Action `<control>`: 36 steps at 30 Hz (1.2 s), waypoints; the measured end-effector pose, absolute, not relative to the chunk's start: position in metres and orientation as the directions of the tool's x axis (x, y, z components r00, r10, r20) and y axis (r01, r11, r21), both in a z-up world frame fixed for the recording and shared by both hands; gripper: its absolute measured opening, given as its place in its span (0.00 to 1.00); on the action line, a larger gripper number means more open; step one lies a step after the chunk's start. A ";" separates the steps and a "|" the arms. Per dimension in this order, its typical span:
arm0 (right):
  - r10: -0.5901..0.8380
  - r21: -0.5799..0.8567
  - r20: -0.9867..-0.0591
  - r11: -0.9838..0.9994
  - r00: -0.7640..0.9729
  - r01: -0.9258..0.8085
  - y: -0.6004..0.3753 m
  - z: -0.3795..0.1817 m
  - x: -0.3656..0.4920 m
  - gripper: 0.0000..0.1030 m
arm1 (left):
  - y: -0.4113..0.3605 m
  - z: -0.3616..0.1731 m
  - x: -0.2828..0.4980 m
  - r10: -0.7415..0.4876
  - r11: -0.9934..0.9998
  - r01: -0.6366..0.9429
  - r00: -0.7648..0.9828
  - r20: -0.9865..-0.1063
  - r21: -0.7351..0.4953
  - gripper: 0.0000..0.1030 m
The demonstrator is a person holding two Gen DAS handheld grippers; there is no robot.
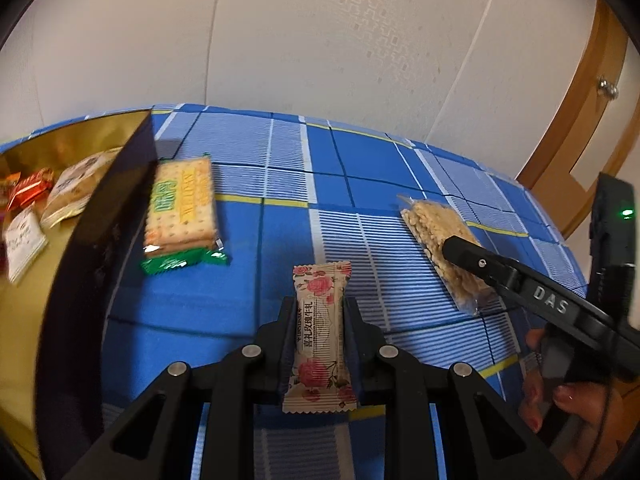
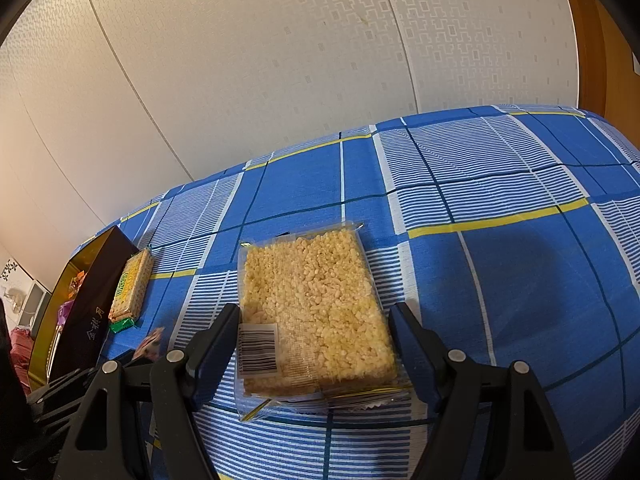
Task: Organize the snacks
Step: 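Lift the pink floral candy with the left gripper toward the gold tray, then lower the pink floral candy into the gold tray and open the left gripper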
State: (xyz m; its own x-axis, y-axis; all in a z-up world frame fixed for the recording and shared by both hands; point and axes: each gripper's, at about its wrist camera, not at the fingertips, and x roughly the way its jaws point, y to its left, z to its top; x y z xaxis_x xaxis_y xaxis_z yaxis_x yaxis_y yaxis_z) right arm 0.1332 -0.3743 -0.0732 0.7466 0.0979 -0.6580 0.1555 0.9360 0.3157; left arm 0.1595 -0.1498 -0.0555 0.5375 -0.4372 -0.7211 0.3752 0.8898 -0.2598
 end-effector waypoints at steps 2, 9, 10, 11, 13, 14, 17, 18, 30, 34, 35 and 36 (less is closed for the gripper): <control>0.096 0.313 -0.659 0.937 0.746 0.156 -0.374 -0.073 0.133 0.75 | -0.141 -0.052 0.154 -0.451 0.885 0.375 0.541 -0.710 -0.277 0.22; 0.096 0.313 -0.659 0.937 0.746 0.156 -0.374 -0.073 0.134 0.75 | -0.115 -0.036 0.140 -0.498 0.865 0.369 0.542 -0.677 -0.341 0.22; 0.096 0.314 -0.659 0.937 0.746 0.156 -0.374 -0.073 0.134 0.75 | -0.109 -0.033 0.138 -0.503 0.863 0.364 0.546 -0.670 -0.351 0.22; 0.097 0.315 -0.658 0.936 0.746 0.156 -0.374 -0.073 0.134 0.75 | -0.105 -0.030 0.138 -0.506 0.862 0.361 0.548 -0.666 -0.357 0.22; 0.097 0.315 -0.659 0.936 0.746 0.156 -0.374 -0.073 0.133 0.75 | -0.094 -0.024 0.136 -0.513 0.858 0.352 0.556 -0.653 -0.374 0.22; 0.097 0.314 -0.659 0.936 0.746 0.156 -0.374 -0.073 0.133 0.75 | -0.088 -0.020 0.135 -0.514 0.858 0.346 0.565 -0.646 -0.379 0.22; 0.096 0.313 -0.659 0.937 0.746 0.156 -0.374 -0.073 0.134 0.75 | -0.070 -0.011 0.134 -0.506 0.862 0.331 0.589 -0.630 -0.384 0.22; 0.096 0.314 -0.659 0.937 0.746 0.156 -0.374 -0.073 0.134 0.75 | -0.065 -0.009 0.134 -0.502 0.865 0.327 0.595 -0.628 -0.380 0.22; 0.093 0.309 -0.661 0.938 0.745 0.157 -0.373 -0.073 0.134 0.75 | 0.016 -0.017 0.159 -0.366 0.925 0.168 0.638 -0.677 -0.341 0.22; 0.092 0.307 -0.662 0.939 0.744 0.157 -0.373 -0.073 0.134 0.75 | 0.038 -0.031 0.166 -0.315 0.942 0.109 0.622 -0.717 -0.319 0.22; 0.092 0.306 -0.662 0.939 0.744 0.157 -0.373 -0.073 0.134 0.75 | 0.042 -0.034 0.168 -0.307 0.944 0.100 0.618 -0.724 -0.315 0.22; 0.091 0.305 -0.662 0.939 0.744 0.157 -0.373 -0.073 0.134 0.75 | 0.045 -0.037 0.169 -0.298 0.947 0.091 0.615 -0.730 -0.309 0.22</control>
State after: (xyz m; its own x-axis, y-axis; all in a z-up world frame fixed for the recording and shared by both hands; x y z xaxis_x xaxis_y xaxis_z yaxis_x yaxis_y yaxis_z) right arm 0.1342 -0.3728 -0.0733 0.7436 0.0910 -0.6624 0.1568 0.9393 0.3051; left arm 0.1689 0.0454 -0.0371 0.6148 -0.2979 -0.7303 0.0913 0.9466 -0.3093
